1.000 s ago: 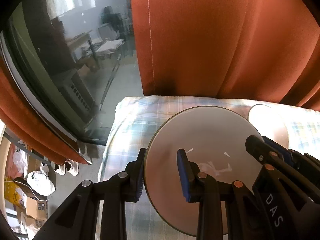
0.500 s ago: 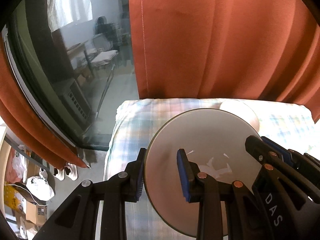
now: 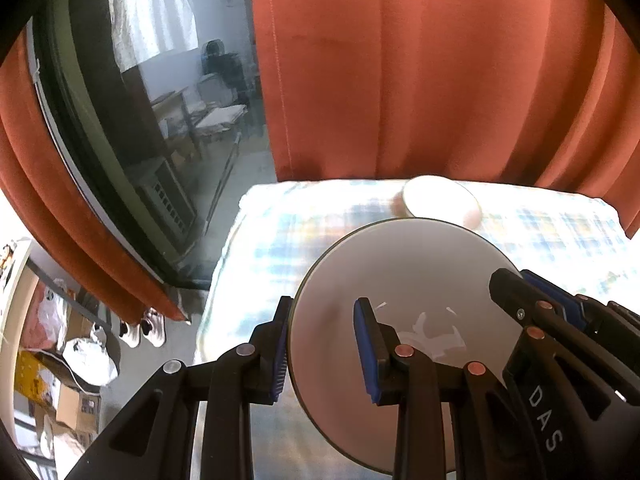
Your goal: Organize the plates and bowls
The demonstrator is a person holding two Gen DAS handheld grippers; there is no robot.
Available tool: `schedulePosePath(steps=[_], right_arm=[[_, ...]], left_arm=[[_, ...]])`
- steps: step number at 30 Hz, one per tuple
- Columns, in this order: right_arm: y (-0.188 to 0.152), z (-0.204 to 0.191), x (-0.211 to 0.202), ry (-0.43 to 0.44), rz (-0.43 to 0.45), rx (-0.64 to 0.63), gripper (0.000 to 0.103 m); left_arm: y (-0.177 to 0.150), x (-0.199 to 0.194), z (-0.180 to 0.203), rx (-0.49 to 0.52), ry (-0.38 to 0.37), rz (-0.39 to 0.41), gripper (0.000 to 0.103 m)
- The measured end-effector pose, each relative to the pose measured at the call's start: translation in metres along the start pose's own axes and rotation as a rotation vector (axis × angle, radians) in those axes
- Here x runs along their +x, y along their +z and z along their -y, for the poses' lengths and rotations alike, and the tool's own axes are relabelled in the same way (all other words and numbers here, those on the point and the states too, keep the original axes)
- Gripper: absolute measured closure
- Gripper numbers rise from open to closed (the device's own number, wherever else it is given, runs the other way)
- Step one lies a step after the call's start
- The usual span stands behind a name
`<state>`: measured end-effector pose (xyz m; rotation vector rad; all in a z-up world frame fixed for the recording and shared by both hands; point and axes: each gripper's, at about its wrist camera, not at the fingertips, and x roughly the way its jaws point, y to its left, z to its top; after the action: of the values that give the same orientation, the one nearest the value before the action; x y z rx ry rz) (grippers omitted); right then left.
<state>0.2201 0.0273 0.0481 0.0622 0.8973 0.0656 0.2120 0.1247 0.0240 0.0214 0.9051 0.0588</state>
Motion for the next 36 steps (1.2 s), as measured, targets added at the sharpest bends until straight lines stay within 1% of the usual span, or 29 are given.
schedulePosePath(steps=[7,13,18,23,28,36], right_arm=[[-0.016,0.047,-0.016,-0.005,-0.016,-0.024,0.086],[-0.032,0.088,-0.027,0.000,-0.015,-0.028,0.086],[-0.046,0.116,-0.037,-0.003,-0.010,-0.035,0.086],[-0.058,0.151,-0.040,-0.002,-0.024,-0.023,0.086],[-0.071,0.178,-0.040,0.000,-0.048,-0.018,0.086],[-0.090,0.203,-0.030,0.009,-0.103,-0.025,0.086]], left_arm=[[-0.018,-0.014,0.043,-0.015,-0.002,-0.016,0.074],[-0.035,-0.027,0.081,-0.013,0.003,-0.010,0.074],[-0.048,-0.033,0.109,-0.013,-0.002,-0.012,0.074],[-0.063,-0.037,0.138,-0.011,-0.015,-0.026,0.074],[-0.079,-0.036,0.160,-0.022,-0.032,-0.052,0.074],[-0.099,-0.029,0.181,-0.033,-0.014,-0.104,0.074]])
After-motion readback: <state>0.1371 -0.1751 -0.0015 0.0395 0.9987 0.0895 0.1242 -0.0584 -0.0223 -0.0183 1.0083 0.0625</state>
